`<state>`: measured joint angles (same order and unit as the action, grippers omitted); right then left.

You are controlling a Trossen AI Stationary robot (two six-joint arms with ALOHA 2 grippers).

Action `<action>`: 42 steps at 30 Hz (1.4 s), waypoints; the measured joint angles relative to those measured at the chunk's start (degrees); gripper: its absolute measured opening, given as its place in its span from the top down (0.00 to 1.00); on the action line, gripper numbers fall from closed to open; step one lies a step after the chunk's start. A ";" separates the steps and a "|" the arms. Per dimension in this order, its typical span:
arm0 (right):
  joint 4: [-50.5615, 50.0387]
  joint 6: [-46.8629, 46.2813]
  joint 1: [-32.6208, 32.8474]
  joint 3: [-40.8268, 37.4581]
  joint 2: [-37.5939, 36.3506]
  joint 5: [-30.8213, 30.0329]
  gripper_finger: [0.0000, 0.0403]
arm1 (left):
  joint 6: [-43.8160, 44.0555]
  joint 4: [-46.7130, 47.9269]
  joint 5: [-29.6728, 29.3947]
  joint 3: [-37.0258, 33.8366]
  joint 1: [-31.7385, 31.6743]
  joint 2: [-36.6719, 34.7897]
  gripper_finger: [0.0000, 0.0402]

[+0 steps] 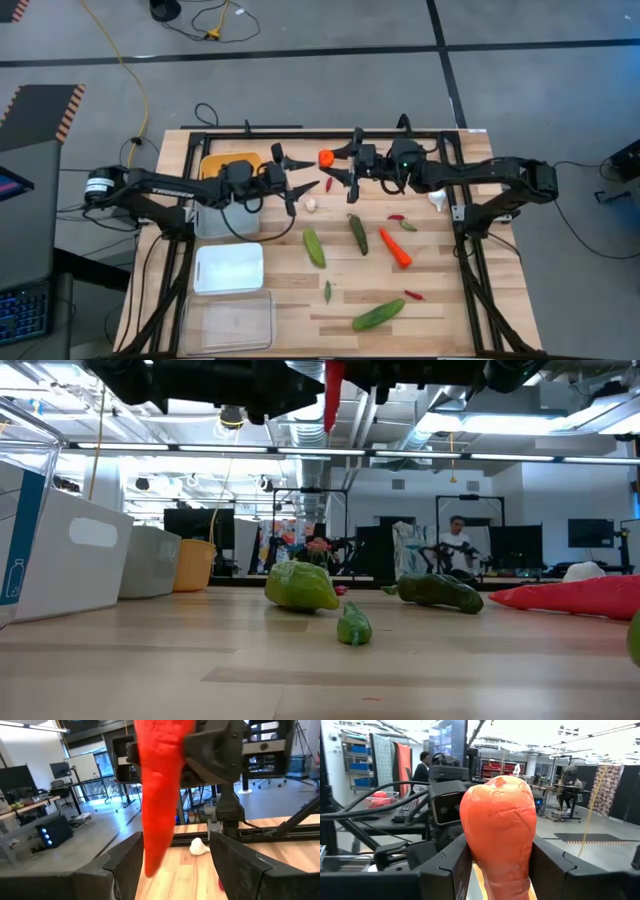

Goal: Sort produce into baskets
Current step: Put the top carrot into the orange bin

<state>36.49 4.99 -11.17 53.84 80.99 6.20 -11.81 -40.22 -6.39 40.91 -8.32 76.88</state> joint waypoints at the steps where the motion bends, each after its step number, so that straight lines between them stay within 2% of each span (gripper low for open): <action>1: 0.00 0.00 0.24 0.00 0.00 0.02 0.52 | -0.01 0.00 0.00 0.46 0.00 0.25 0.47; 6: 0.58 0.00 1.65 0.00 0.00 -0.01 0.52 | -0.02 -0.02 0.20 1.67 0.00 1.41 0.47; 11: 2.63 0.02 3.36 0.00 0.00 -0.01 0.52 | -1.09 -0.40 4.10 3.20 0.14 3.05 0.47; 17: 3.07 0.03 4.50 0.00 0.00 -0.01 0.52 | -1.14 -0.48 3.98 4.10 0.39 3.45 0.48; 21: 2.98 0.02 4.42 0.00 0.00 -0.03 0.52 | -1.09 -0.22 2.92 4.08 0.38 3.45 0.58; 28: 2.99 0.02 4.34 0.00 0.00 -0.21 0.52 | -1.11 0.61 2.93 4.08 0.42 3.45 0.81; 31: 2.91 0.00 4.34 0.00 0.00 -0.23 0.51 | -1.11 0.73 2.86 4.08 0.39 3.45 0.87; 37: 2.16 0.00 4.34 0.00 0.00 -0.20 0.43 | -1.11 0.93 2.65 4.08 0.35 3.45 0.82; 42: -3.82 0.07 3.96 0.00 -1.41 -0.79 0.36 | -1.13 4.51 0.77 4.01 0.35 2.71 0.80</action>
<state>32.67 5.06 -7.21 53.84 79.58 5.41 -12.94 -35.72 -5.62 44.93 -7.97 79.60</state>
